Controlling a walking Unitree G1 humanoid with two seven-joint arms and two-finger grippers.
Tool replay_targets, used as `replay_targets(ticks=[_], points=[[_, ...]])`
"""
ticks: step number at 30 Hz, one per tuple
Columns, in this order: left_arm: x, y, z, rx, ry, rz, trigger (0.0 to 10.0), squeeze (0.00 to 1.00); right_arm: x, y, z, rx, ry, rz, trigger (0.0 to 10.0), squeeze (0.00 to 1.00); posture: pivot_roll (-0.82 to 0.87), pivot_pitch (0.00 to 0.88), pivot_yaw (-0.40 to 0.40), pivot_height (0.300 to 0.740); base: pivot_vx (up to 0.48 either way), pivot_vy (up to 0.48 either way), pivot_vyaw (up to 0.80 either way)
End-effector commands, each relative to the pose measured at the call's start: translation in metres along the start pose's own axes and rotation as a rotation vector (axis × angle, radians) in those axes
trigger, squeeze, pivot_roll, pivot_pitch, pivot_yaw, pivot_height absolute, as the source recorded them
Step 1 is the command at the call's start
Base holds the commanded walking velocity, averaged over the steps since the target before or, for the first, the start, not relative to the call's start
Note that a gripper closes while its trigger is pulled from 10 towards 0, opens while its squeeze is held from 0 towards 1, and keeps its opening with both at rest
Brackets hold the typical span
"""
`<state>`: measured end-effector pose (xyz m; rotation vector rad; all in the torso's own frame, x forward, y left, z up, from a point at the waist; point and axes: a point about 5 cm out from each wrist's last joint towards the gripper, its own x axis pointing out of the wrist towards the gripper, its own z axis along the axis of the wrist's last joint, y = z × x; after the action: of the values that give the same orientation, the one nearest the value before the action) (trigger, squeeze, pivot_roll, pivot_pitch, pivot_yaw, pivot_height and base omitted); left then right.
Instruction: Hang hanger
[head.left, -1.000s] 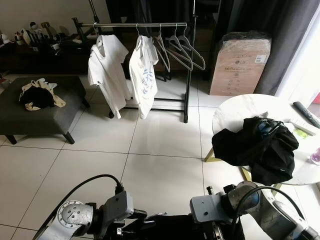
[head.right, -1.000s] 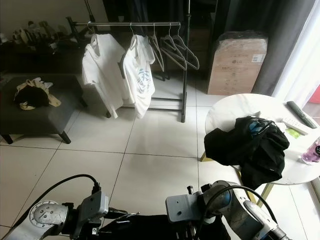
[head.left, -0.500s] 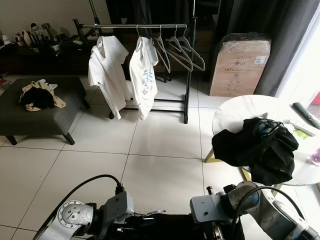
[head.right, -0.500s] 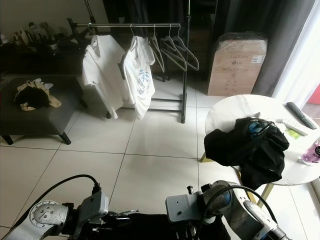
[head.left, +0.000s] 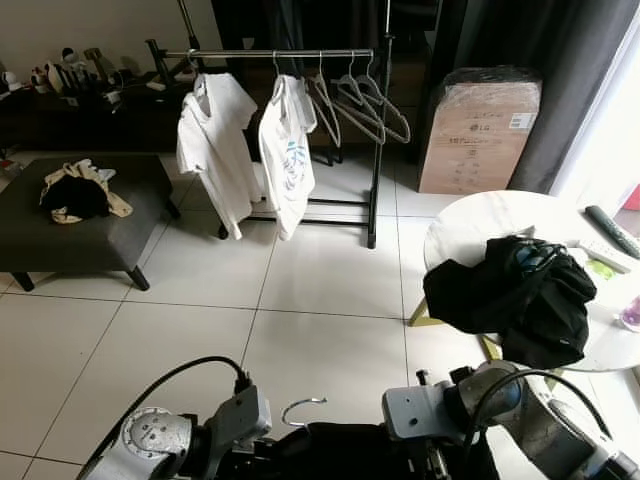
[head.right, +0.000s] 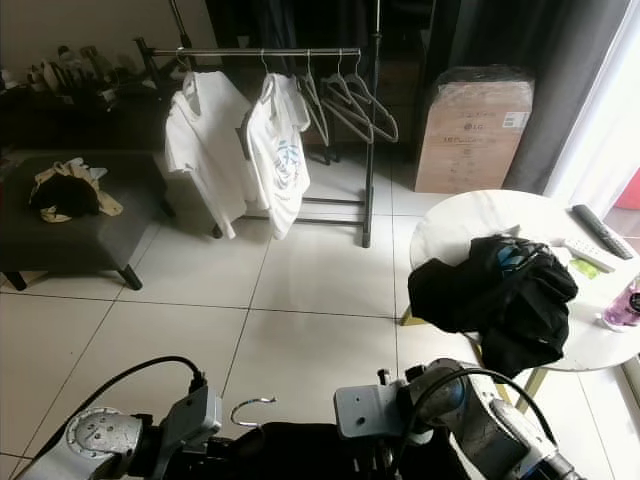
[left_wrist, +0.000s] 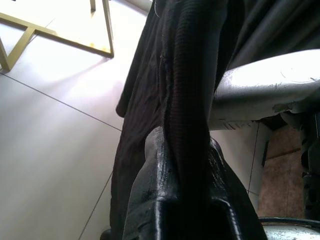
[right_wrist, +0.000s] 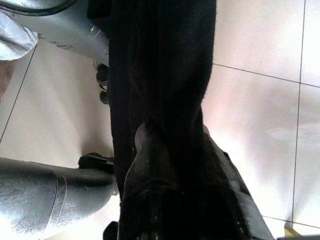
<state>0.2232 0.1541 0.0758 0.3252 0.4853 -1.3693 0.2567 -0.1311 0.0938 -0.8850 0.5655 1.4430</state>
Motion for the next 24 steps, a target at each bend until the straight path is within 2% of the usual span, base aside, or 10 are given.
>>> replay_targets(ticks=[1,7,8,9,14,24], points=[[0.001,-0.002,0.000,-0.024,-0.013,0.001,0.0,0.00,-0.003,-0.005,0.014,-0.029,-0.076,-0.009,10.0,0.00,-0.04,0.121,0.033,0.740,0.000,0.000,0.00],[0.001,-0.002,0.001,-0.024,-0.016,0.009,0.0,0.00,-0.002,-0.004,0.013,-0.015,-0.076,0.004,10.0,0.00,-0.04,0.122,0.031,0.740,0.000,0.000,0.00],[0.001,-0.002,0.001,-0.024,-0.017,0.009,0.0,0.00,-0.002,-0.003,0.013,-0.009,-0.083,0.011,10.0,0.16,-0.04,0.122,0.031,0.740,0.000,0.000,0.00],[0.001,-0.002,0.001,-0.023,-0.017,0.008,0.0,0.00,-0.002,-0.002,0.013,0.003,-0.095,0.024,10.0,1.00,-0.04,0.122,0.031,0.740,0.000,0.000,0.00],[0.000,-0.001,0.001,-0.010,-0.007,0.021,0.0,0.00,-0.001,-0.001,0.015,0.007,-0.116,0.035,10.0,1.00,-0.04,0.122,0.031,0.740,0.000,0.000,0.00],[-0.005,0.003,-0.008,0.020,0.071,0.074,0.0,0.00,-0.007,-0.011,0.017,0.016,-0.143,-0.007,10.0,1.00,-0.04,0.122,0.031,0.740,0.000,0.000,0.00]])
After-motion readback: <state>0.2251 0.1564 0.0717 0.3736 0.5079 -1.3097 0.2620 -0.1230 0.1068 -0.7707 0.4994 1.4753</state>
